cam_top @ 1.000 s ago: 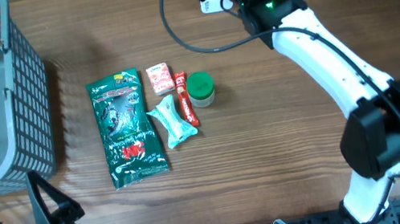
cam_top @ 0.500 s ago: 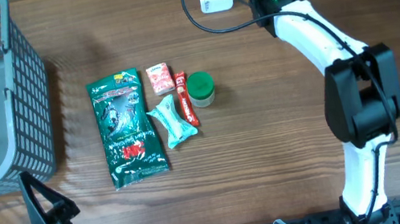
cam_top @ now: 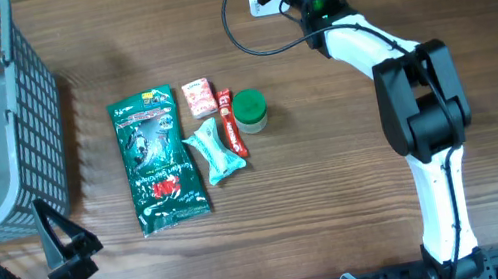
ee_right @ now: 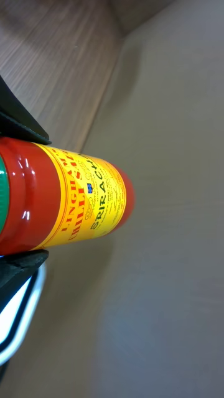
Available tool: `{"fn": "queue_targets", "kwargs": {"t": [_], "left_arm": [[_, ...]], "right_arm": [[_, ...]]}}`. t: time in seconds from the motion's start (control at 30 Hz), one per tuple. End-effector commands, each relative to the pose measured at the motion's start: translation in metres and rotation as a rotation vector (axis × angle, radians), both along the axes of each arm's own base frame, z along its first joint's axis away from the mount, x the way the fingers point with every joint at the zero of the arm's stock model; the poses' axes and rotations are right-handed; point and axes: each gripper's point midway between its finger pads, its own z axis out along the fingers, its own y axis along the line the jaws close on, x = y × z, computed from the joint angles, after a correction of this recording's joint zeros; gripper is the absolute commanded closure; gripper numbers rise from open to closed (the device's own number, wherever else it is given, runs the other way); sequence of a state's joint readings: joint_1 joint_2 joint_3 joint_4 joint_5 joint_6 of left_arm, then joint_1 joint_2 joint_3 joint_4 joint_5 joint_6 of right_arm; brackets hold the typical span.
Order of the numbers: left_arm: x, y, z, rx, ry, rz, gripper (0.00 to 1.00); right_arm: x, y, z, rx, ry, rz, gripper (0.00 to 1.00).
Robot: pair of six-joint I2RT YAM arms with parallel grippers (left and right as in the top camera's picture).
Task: Scan the item barcode
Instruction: 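Carry the bottle up to the white scanner and hold it there, then move the bottle to the far right and set it down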
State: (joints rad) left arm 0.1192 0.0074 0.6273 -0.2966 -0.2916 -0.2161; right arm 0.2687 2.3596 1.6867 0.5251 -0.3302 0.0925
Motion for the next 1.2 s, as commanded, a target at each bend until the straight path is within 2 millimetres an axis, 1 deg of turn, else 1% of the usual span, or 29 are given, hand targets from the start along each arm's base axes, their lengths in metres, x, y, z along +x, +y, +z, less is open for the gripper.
{"fn": "queue_targets", "kwargs": {"t": [0.0,0.13,0.2,0.3,0.37,0.43,0.57,0.6,0.67,0.73,0.77,0.83,0.87,0.93,1.03,1.07,1.1,1.13,1.17], "left_arm": [[0.005,0.007,-0.012,-0.013,0.02,0.04,0.0],[0.005,0.017,-0.02,-0.033,0.032,0.098,0.0],[0.007,0.019,-0.025,-0.036,0.042,0.106,0.0],[0.011,0.019,-0.03,-0.037,0.054,0.106,0.0],[0.013,0.02,-0.034,-0.035,0.066,0.109,0.0],[0.013,0.023,-0.037,-0.042,0.072,0.13,0.0],[0.009,0.03,-0.04,-0.056,0.077,0.176,0.0],[0.01,0.03,-0.041,-0.056,0.08,0.176,0.0],[0.01,0.03,-0.044,-0.057,0.094,0.176,0.0],[0.011,0.031,-0.048,-0.057,0.112,0.177,0.0],[0.011,0.031,-0.049,-0.058,0.117,0.177,0.0],[0.012,0.031,-0.05,-0.058,0.12,0.177,0.0],[0.012,0.031,-0.05,-0.058,0.12,0.177,0.0],[0.012,0.031,-0.05,-0.058,0.12,0.177,0.0],[0.012,0.031,-0.05,-0.058,0.12,0.177,0.0],[0.012,0.031,-0.05,-0.058,0.12,0.177,0.0],[0.012,0.031,-0.05,-0.058,0.12,0.176,0.0],[0.012,0.031,-0.05,-0.058,0.12,0.177,0.0],[0.012,0.031,-0.05,-0.058,0.12,0.176,0.0]], "right_arm": [[0.011,-0.02,-0.016,-0.004,0.013,-0.046,0.66],[0.016,-0.036,-0.018,0.012,0.024,-0.069,0.66],[0.015,-0.037,-0.017,0.017,0.024,-0.043,0.66],[0.012,-0.039,-0.022,0.022,0.05,-0.009,0.66],[0.008,-0.039,-0.022,0.06,0.078,0.03,0.6],[0.001,-0.035,-0.011,0.107,0.081,0.103,0.56],[-0.009,-0.04,0.031,0.157,0.044,0.187,0.55],[-0.013,-0.042,0.043,0.167,0.036,0.21,0.56],[-0.022,-0.048,0.068,0.171,0.016,0.247,0.61],[-0.027,-0.059,0.087,0.171,0.017,0.241,0.62],[-0.029,-0.066,0.095,0.163,0.021,0.229,0.63],[-0.033,-0.088,0.11,0.125,0.028,0.189,0.63],[-0.034,-0.097,0.113,0.112,0.038,0.164,0.63],[-0.037,-0.123,0.117,0.064,0.067,0.091,0.65],[-0.039,-0.173,0.111,-0.051,0.117,-0.064,0.65],[-0.04,-0.2,0.104,-0.119,0.146,-0.158,0.65],[-0.041,-0.223,0.097,-0.183,0.171,-0.236,0.66],[-0.042,-0.242,0.09,-0.239,0.192,-0.298,0.66],[-0.045,-0.266,0.081,-0.315,0.222,-0.378,0.65]]}}
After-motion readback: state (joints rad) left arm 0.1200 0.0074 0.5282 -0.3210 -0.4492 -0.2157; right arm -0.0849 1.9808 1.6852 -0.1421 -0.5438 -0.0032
